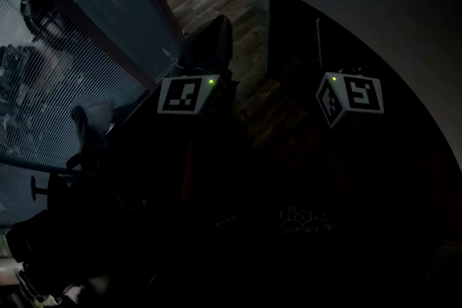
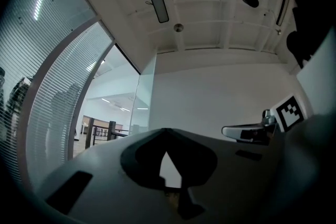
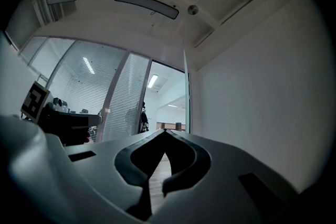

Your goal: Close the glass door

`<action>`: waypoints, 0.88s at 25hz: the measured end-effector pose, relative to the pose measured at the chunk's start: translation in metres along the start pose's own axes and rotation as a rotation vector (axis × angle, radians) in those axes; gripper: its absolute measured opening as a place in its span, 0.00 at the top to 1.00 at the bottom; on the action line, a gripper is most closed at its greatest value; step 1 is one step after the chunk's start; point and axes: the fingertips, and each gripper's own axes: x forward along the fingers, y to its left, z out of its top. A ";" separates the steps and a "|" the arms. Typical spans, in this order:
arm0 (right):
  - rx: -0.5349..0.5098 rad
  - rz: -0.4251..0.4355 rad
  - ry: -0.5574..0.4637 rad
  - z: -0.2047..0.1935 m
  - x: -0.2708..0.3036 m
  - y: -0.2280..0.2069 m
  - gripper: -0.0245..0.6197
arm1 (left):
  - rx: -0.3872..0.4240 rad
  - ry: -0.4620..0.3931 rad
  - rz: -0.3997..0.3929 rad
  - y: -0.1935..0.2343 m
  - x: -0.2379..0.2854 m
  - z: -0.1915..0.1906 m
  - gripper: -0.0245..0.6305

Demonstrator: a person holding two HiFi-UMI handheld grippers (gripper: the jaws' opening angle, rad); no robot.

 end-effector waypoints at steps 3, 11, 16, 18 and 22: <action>0.005 0.015 -0.009 -0.001 0.028 -0.016 0.96 | 0.004 -0.008 0.013 0.007 0.031 -0.001 0.97; 0.008 0.040 -0.002 -0.013 0.082 -0.049 0.96 | 0.005 -0.009 0.036 0.019 0.088 -0.011 0.97; 0.019 0.032 0.008 -0.025 0.120 -0.052 0.96 | 0.002 0.006 0.044 0.047 0.112 -0.019 0.97; 0.021 0.028 0.015 -0.029 0.139 -0.057 0.96 | 0.001 0.005 0.041 0.060 0.130 -0.021 0.97; 0.028 0.000 0.013 -0.039 0.176 -0.068 0.96 | 0.003 0.004 0.017 0.084 0.167 -0.028 0.97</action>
